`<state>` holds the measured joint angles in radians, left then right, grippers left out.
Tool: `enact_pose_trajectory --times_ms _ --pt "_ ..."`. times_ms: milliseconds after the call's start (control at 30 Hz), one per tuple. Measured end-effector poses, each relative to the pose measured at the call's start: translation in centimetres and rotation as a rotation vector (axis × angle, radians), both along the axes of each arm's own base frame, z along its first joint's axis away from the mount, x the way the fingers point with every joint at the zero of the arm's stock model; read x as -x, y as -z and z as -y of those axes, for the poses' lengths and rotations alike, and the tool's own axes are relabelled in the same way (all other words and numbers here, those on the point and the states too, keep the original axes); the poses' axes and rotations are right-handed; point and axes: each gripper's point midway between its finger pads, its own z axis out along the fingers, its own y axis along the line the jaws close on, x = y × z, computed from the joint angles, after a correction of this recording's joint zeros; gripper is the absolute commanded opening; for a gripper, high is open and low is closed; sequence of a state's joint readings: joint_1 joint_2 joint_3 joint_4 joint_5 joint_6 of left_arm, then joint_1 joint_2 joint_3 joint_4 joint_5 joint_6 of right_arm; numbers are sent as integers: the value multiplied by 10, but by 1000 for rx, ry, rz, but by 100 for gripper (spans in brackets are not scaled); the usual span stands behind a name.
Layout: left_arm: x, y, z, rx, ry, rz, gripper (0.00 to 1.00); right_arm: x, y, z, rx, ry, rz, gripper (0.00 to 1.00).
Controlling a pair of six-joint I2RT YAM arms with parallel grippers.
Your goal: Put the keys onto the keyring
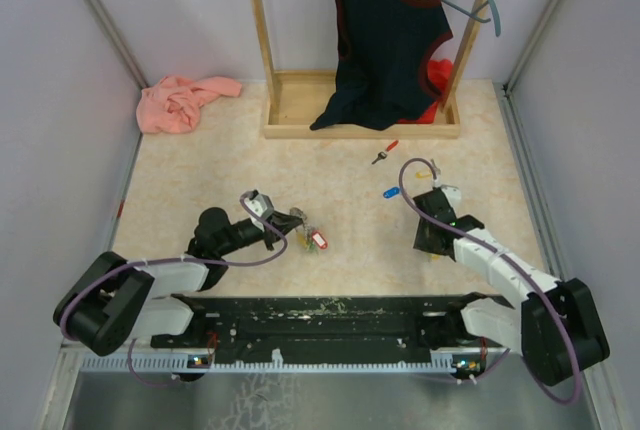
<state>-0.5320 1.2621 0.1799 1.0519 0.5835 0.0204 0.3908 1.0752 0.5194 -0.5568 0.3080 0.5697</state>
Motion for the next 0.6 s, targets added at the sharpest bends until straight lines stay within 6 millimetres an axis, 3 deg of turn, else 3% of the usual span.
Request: enact_pose_trajectory --times_ms 267,433,600 --pt "4 4 2 -8 25 -12 1 -7 7 -4 -38 9 -2 21" --pt "6 5 2 -13 34 -19 1 -14 10 -10 -61 -1 6 8" --pt "6 7 3 -18 39 -30 1 -20 10 -24 -123 -29 16 8"
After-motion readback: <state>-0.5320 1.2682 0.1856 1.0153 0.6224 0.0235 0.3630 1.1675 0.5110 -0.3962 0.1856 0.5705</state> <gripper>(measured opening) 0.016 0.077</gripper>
